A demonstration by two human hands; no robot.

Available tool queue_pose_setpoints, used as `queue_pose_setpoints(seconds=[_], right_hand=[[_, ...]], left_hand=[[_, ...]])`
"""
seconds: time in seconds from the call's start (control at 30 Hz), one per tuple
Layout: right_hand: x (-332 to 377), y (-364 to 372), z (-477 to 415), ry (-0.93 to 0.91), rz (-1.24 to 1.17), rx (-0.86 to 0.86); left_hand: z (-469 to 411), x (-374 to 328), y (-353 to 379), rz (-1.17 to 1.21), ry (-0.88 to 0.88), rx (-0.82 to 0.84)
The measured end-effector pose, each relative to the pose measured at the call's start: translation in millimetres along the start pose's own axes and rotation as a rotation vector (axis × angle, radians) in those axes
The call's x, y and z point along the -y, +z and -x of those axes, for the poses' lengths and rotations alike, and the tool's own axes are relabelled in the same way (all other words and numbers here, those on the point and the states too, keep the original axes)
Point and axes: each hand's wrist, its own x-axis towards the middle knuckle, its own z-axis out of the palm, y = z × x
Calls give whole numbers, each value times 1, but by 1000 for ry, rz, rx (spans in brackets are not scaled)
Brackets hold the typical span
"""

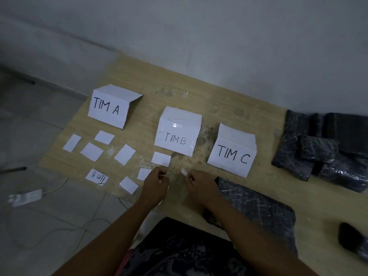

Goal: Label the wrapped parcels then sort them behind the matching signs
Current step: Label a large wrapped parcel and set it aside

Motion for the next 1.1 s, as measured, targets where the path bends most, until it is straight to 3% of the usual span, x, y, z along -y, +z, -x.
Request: queue_pose_setpoints(seconds=[0.23, 0.4, 0.5, 0.73, 0.9, 1.1], right_hand=[[-25, -62, 32, 280, -581, -216], [-58, -84, 70, 464, -1001, -283], [-77, -87, 92, 564, -1145, -348], [-126, -91, 143, 594, -934, -447], [-148, -96, 164, 598, -658, -403], [-170, -88, 171, 610, -507, -361]], left_hand=[[5, -42, 17, 173, -6, 103], [13, -75, 49, 432, -76, 321], [22, -90, 71, 437, -26, 378], [42, -109, 122, 233, 136, 450], [54, -112, 140, 96, 208, 464], [66, -101, 150, -130, 287, 461]])
